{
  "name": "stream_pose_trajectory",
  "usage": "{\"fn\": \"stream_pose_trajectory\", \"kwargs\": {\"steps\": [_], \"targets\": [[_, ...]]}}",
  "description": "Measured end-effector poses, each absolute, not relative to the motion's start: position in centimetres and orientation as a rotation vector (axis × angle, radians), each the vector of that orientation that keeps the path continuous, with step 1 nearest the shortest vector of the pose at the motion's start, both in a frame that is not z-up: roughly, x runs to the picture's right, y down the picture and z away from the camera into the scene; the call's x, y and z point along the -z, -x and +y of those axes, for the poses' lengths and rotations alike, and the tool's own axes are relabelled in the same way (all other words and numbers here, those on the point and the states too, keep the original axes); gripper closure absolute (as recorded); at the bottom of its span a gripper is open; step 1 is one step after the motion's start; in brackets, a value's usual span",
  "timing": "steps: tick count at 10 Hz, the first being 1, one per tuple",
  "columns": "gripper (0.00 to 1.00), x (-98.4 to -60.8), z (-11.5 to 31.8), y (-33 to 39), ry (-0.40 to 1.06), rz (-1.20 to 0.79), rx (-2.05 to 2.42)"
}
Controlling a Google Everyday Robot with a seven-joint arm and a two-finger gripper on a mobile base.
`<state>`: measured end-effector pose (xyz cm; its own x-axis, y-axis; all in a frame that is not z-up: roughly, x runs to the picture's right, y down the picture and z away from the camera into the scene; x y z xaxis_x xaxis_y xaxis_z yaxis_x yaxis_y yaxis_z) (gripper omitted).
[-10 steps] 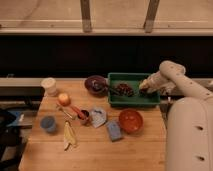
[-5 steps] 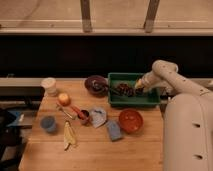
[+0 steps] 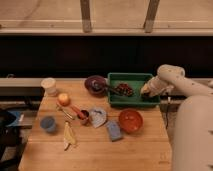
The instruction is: Wipe tray with eraser
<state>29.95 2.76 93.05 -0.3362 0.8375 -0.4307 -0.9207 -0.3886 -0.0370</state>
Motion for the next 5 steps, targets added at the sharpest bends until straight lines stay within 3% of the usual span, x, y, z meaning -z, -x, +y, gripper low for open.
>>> {"fn": "stream_pose_trajectory", "kwargs": {"steps": [5], "targets": [[0.89,-96.7,1.0,-27.1,0.441,0.302,-1.861]]}}
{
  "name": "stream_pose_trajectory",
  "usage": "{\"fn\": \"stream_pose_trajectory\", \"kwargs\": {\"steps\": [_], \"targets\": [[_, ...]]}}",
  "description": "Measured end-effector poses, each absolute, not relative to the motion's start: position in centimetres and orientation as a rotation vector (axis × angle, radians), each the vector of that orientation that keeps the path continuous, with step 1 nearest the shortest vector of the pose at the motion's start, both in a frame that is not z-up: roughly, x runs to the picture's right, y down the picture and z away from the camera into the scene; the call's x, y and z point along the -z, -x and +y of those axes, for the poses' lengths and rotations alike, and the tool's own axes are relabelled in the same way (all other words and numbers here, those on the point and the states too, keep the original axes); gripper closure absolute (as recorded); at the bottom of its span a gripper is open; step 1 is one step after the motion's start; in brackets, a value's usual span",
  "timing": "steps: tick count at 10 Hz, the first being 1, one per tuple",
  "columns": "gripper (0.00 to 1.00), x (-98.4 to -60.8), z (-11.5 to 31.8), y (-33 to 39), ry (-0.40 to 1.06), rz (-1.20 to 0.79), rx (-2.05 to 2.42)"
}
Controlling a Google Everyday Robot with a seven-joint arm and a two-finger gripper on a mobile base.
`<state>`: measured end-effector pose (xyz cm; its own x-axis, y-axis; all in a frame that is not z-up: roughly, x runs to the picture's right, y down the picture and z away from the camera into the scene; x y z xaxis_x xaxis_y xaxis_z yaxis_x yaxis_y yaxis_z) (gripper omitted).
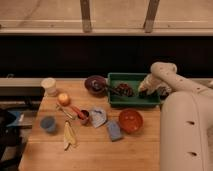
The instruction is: Wipe tray with eraser
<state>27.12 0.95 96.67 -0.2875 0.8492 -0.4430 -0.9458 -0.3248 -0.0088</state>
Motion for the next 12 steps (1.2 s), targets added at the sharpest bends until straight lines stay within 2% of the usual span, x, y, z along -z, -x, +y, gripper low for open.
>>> {"fn": "stream_pose_trajectory", "kwargs": {"steps": [2,5,9,12], "targets": [[0.89,-97.1,0.6,-25.5,0.450,0.298,-1.814],[0.89,-95.3,2.0,-24.3,0.463,0.305,-1.748],[0.89,-93.5,4.1,-28.3,0.419,0.403,-1.744],[0.89,-95.0,3.0,-30.1,0.384,0.451,-1.768]]}}
